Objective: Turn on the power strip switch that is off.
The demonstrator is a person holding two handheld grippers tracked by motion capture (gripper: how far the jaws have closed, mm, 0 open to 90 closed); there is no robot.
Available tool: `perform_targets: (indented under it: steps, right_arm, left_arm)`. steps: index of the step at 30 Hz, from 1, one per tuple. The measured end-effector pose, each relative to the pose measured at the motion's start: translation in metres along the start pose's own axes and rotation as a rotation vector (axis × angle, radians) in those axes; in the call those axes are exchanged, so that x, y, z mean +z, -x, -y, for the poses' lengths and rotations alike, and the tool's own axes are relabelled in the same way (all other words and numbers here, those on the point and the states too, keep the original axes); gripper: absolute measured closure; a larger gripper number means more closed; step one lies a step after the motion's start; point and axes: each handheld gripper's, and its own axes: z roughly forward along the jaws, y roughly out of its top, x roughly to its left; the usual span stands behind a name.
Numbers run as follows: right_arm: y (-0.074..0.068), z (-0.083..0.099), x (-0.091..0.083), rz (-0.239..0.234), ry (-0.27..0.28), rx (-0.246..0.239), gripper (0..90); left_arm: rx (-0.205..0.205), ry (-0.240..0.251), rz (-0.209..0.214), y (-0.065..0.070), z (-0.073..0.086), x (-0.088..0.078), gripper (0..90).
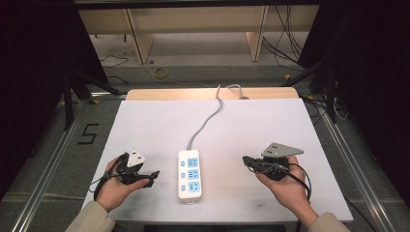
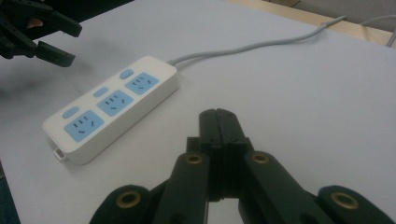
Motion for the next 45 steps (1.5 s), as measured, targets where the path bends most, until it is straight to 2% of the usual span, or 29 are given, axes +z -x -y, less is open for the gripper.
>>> perform_targets:
  steps: [9, 29, 45]
  right_arm:
    - [-0.003, -0.006, 0.007, -0.005, 0.0, -0.007, 90.0]
    - [-0.017, -0.019, 0.032, -0.058, -0.032, -0.036, 90.0]
    - [-0.019, -0.026, 0.042, -0.06, -0.037, -0.037, 90.0]
  left_arm:
    - [0.004, 0.0, 0.002, 0.001, 0.0, -0.001, 23.6]
    - [0.003, 0.004, 0.006, 0.002, 0.0, -0.001, 24.3]
    - [0.002, 0.014, 0.018, 0.003, -0.001, -0.001, 24.1]
